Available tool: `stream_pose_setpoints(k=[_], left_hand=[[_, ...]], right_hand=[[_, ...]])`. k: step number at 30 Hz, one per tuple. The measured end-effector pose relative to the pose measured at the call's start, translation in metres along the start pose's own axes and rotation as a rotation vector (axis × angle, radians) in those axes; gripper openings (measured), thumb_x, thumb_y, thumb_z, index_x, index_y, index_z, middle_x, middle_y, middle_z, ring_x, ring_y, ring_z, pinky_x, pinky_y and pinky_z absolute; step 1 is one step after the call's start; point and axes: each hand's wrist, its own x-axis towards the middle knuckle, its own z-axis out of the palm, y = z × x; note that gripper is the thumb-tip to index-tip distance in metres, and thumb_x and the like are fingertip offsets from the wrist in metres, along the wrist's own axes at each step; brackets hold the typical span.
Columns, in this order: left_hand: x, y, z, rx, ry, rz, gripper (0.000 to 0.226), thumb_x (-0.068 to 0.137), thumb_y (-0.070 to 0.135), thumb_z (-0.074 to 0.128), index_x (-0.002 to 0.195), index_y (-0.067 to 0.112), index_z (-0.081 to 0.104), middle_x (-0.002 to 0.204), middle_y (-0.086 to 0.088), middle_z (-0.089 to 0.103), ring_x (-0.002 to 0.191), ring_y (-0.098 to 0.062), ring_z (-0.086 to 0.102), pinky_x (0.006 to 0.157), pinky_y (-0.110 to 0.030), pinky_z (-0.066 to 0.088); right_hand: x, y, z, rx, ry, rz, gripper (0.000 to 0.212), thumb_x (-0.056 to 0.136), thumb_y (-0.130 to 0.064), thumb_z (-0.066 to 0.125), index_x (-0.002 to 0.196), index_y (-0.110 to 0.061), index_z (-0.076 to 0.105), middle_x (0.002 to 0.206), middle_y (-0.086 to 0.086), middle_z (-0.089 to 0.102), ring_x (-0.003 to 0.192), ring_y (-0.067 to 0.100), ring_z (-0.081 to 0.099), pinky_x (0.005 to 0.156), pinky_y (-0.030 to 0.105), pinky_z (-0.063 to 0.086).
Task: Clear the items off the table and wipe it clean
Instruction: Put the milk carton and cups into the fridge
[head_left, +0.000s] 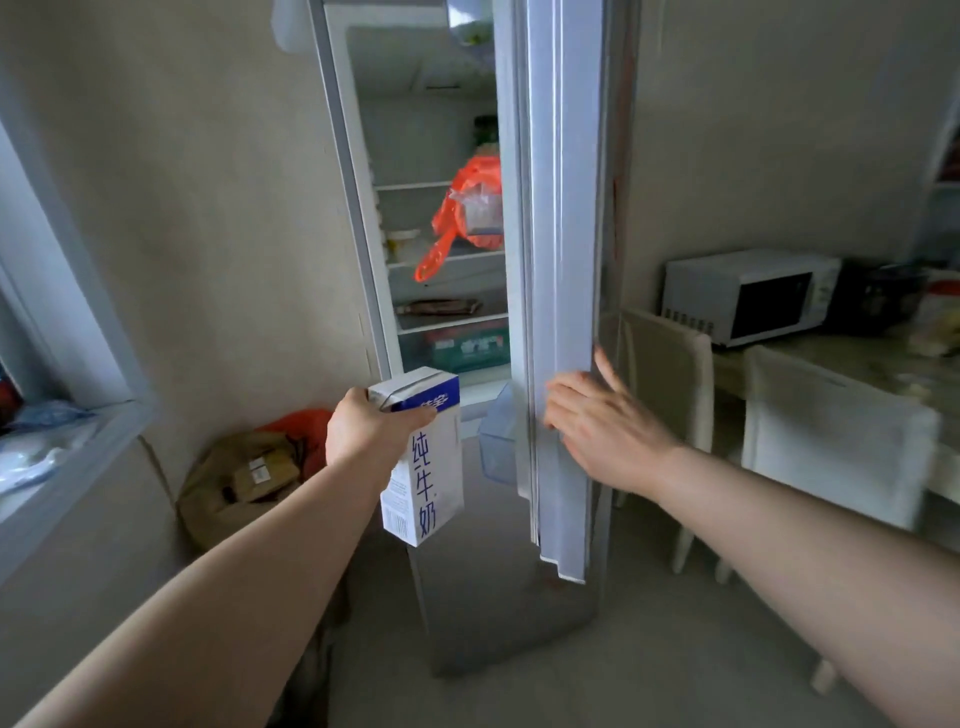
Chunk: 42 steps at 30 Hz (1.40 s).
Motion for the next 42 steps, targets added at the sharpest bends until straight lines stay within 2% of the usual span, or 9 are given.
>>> stream_pose_setpoints(k=[9,15,19,24,27,31,37,40,42], left_hand=[[-0.02,0.035,0.035,0.006,-0.11,0.07,0.053,0.064,0.043,0.086,0.09,0.016,0.047,0.084,-0.005,0.068,0.072,-0.023,0.068,0.068,-0.043,0.06],[-0.03,0.046,0.056,-0.019,-0.155,0.105,0.052,0.061,0.042,0.087,0.089,0.017,0.051,0.083,0.0,0.068,0.071,-0.02,0.067,0.072,-0.043,0.06],[-0.031,0.055,0.068,-0.048,-0.169,0.133,0.052,0.056,0.043,0.088,0.081,0.02,0.049,0.082,0.0,0.069,0.072,-0.022,0.069,0.072,-0.045,0.06],[-0.024,0.07,0.077,-0.084,-0.181,0.166,0.052,0.057,0.04,0.088,0.076,0.02,0.044,0.079,-0.001,0.07,0.072,-0.023,0.069,0.071,-0.047,0.06],[-0.013,0.08,0.085,-0.134,-0.176,0.193,0.05,0.056,0.036,0.088,0.077,0.017,0.047,0.078,-0.001,0.069,0.072,-0.023,0.069,0.069,-0.046,0.06],[0.008,0.096,0.105,-0.232,-0.186,0.215,0.044,0.059,0.032,0.088,0.08,0.017,0.052,0.078,0.002,0.069,0.069,-0.017,0.068,0.068,-0.041,0.06],[0.042,0.128,0.147,-0.365,-0.262,0.297,0.044,0.06,0.029,0.088,0.076,0.019,0.049,0.081,0.001,0.067,0.069,-0.015,0.066,0.06,-0.031,0.055],[0.055,0.145,0.175,-0.416,-0.338,0.323,0.044,0.056,0.029,0.09,0.078,0.019,0.053,0.081,0.002,0.068,0.073,-0.018,0.068,0.068,-0.04,0.06],[0.063,0.154,0.199,-0.429,-0.394,0.337,0.044,0.055,0.028,0.091,0.076,0.02,0.053,0.076,0.003,0.066,0.071,-0.018,0.067,0.069,-0.043,0.06]], right_hand=[[-0.057,0.032,-0.016,-0.052,-0.073,0.17,0.023,0.063,-0.001,0.069,0.079,-0.017,0.065,0.087,0.003,0.06,0.106,0.025,0.058,0.106,0.06,0.023],[-0.085,0.045,-0.028,-0.139,-0.13,0.317,0.022,0.061,-0.002,0.061,0.076,-0.017,0.063,0.082,0.002,0.057,0.1,0.025,0.059,0.108,0.059,0.016],[-0.089,0.048,-0.035,-0.17,-0.105,0.406,0.024,0.059,-0.003,0.063,0.073,-0.022,0.062,0.077,-0.004,0.056,0.085,0.022,0.056,0.087,0.045,0.033],[-0.076,0.046,-0.029,-0.087,-0.07,0.331,0.021,0.065,-0.007,0.053,0.075,-0.022,0.064,0.075,-0.003,0.059,0.074,0.023,0.058,0.062,0.034,0.039],[-0.065,0.042,-0.015,0.003,-0.21,0.411,0.024,0.065,-0.005,0.066,0.084,-0.02,0.069,0.082,-0.001,0.064,0.08,0.023,0.063,0.059,0.032,0.048],[-0.055,0.043,0.007,0.122,-0.558,0.577,0.038,0.08,-0.008,0.048,0.114,-0.017,0.061,0.112,0.002,0.059,0.108,0.026,0.057,0.08,0.037,0.049],[-0.045,0.062,0.048,0.149,-0.793,0.708,0.022,0.093,-0.024,0.046,0.1,-0.012,0.063,0.103,0.007,0.062,0.099,0.028,0.06,0.076,0.031,0.045],[-0.038,0.07,0.066,0.2,-0.835,0.776,0.031,0.095,-0.028,0.043,0.068,-0.014,0.046,0.069,0.001,0.044,0.078,0.025,0.049,0.068,0.027,0.036],[-0.033,0.075,0.076,0.183,-0.846,0.844,0.036,0.094,-0.022,0.045,0.06,-0.015,0.038,0.062,-0.002,0.036,0.075,0.024,0.047,0.068,0.026,0.035]])
